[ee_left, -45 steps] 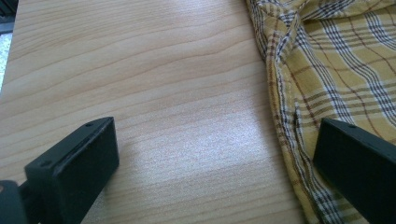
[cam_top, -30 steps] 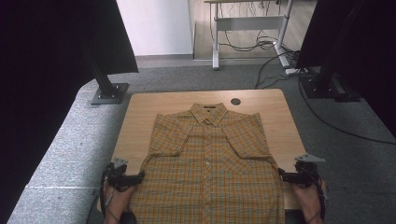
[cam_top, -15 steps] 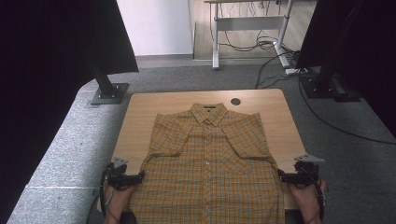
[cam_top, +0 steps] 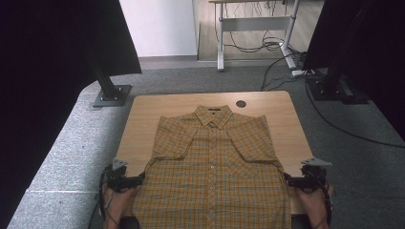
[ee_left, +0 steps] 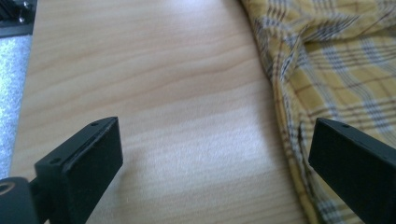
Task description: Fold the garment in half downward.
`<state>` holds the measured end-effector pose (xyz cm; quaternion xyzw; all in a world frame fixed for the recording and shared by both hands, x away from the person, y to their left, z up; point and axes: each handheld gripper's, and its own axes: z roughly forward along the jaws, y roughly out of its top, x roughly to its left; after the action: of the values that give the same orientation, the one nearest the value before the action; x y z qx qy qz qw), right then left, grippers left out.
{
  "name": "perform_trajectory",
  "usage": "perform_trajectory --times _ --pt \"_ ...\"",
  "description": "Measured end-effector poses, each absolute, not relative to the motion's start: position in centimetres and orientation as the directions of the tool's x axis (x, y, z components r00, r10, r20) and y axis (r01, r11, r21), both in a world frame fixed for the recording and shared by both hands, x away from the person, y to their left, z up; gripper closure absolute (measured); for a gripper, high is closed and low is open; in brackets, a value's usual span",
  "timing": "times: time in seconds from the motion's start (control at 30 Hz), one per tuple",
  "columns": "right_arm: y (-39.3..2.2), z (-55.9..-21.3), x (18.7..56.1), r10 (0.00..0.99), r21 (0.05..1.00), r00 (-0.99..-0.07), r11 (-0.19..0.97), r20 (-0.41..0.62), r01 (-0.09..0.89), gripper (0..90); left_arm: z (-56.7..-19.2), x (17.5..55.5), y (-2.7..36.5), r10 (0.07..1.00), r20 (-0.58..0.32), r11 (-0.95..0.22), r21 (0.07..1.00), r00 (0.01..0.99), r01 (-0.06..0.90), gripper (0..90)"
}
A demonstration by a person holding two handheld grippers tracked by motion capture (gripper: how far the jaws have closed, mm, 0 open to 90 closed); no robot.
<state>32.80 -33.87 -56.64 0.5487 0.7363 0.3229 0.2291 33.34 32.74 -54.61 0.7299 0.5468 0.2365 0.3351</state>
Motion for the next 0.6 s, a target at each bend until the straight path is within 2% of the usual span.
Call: perform_trajectory --times 0.6 --pt "-34.0 -56.6 32.8 0.953 0.728 -0.303 0.196 0.018 0.657 0.3 -52.9 37.6 31.1 0.940 -0.053 -0.172 0.782 0.338 0.600 4.5"
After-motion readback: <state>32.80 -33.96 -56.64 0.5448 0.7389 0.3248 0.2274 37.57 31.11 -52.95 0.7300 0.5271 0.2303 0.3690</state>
